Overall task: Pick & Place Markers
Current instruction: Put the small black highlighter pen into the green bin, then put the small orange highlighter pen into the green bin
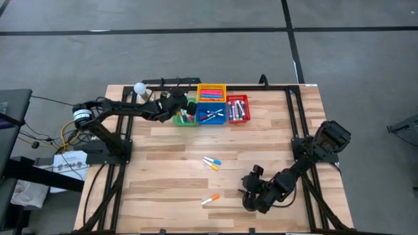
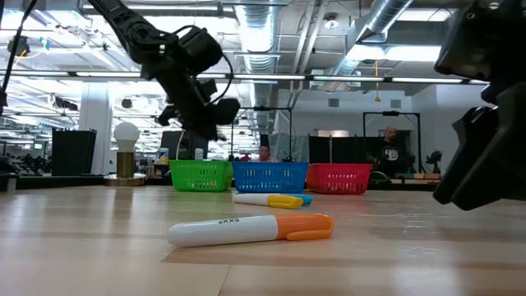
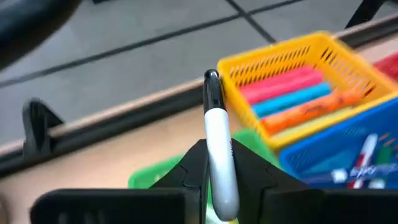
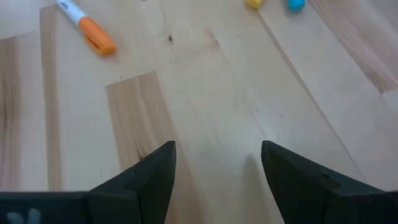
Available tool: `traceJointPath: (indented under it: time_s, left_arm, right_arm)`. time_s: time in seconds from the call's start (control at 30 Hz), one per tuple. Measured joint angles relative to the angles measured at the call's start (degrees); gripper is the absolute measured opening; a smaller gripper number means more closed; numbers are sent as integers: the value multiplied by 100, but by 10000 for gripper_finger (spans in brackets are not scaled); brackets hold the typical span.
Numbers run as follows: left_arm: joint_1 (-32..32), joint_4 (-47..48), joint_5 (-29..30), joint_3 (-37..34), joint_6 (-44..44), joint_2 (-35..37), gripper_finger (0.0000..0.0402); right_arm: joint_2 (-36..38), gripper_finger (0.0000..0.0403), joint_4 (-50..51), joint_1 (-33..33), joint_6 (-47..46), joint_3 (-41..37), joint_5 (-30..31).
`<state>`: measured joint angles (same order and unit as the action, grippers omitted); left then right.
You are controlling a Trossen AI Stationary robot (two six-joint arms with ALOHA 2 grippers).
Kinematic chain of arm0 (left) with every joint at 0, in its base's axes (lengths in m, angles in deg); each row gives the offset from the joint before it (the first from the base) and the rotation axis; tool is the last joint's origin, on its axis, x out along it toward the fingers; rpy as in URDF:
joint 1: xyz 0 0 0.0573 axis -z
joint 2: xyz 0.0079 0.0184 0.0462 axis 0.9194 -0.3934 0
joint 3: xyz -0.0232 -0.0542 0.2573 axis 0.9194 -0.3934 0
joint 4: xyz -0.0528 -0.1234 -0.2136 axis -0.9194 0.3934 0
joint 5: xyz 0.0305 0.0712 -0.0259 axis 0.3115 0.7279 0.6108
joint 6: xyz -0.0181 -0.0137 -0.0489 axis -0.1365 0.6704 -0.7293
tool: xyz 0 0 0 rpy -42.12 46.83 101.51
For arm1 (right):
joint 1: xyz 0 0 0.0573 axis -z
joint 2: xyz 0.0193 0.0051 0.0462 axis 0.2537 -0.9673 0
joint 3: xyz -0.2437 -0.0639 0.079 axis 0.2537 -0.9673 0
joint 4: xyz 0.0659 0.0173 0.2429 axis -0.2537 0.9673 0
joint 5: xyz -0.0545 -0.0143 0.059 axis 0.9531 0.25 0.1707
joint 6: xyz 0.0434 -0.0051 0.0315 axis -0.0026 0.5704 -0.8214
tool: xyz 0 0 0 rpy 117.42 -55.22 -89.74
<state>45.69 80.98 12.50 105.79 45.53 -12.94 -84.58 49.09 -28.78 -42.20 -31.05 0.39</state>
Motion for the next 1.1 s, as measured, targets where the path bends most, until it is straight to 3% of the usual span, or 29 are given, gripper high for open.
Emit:
traceJointPath:
  time_s: [0.3, 0.77, 0.93, 1.1]
  left_arm:
    - [42, -99, -601, -553, -106, 0, 56]
    - [147, -295, -1483, -664, 85, 170, 152]
    - [816, -457, -1616, -664, 645, 564, 156]
    - [1893, -677, -1625, -664, 989, 865, 148]
  right_arm:
    - [0, 226, -3, -70, -90, 0, 97]
    - [0, 226, -1, -64, -140, 0, 215]
    - [0, 226, -1, -64, -138, 2, 215]
    - [0, 226, -19, -64, -138, 2, 217]
